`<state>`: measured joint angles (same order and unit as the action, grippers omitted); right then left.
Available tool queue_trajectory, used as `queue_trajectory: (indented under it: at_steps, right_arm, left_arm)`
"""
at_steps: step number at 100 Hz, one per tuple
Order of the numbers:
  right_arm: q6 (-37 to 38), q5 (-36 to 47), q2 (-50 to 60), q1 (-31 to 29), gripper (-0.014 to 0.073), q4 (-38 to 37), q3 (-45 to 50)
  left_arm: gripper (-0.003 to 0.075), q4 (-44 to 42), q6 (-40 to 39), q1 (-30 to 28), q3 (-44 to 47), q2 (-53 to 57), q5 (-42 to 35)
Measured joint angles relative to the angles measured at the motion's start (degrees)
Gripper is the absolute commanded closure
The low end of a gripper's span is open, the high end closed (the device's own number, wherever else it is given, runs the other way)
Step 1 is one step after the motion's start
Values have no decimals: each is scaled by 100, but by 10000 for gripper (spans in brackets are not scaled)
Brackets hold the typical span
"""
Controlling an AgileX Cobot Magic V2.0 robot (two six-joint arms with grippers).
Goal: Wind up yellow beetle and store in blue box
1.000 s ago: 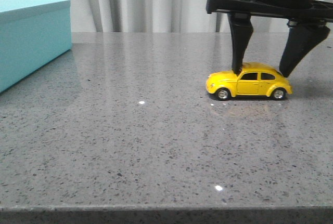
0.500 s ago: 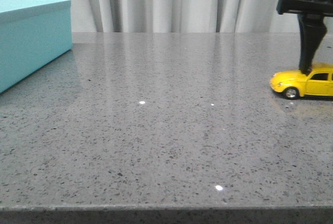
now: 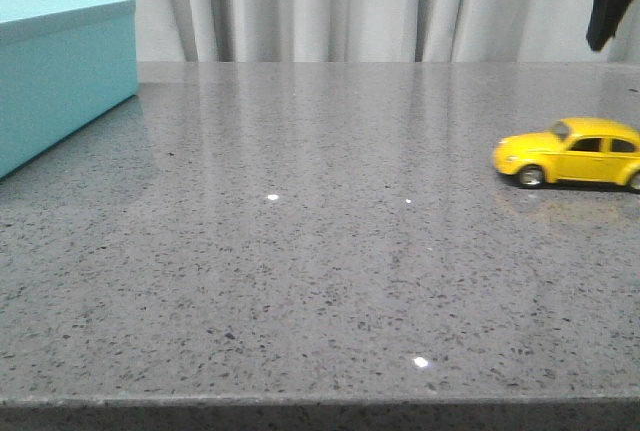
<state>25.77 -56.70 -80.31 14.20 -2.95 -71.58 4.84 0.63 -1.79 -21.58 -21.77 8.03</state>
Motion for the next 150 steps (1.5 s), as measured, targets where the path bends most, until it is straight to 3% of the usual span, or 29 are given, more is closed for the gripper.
queue_trajectory:
  at_steps: [71, 94, 115, 127, 135, 150]
  right_arm:
    - [-17, -196, 224, 37, 118, 106, 0]
    - [-405, 120, 650, 37, 118, 106, 0]
    - [-494, 672, 1481, 37, 118, 96, 0]
    - [-653, 736, 1864, 37, 118, 64, 0]
    - [-756, 736, 2076, 37, 118, 51, 0]
    - [-781, 701, 2346, 37, 118, 51, 0]
  left_arm:
    - [365, 0, 0, 0, 0, 0, -139]
    - [365, 0, 0, 0, -39, -117, -317]
    - [353, -36, 0, 0, -739, -740, 75]
    - [274, -45, 175, 22, -1185, -1165, 193]
    - [233, -57, 292, 168, -1468, -1454, 294]
    - [238, -65, 732, 658, -2097, -2170, 801]
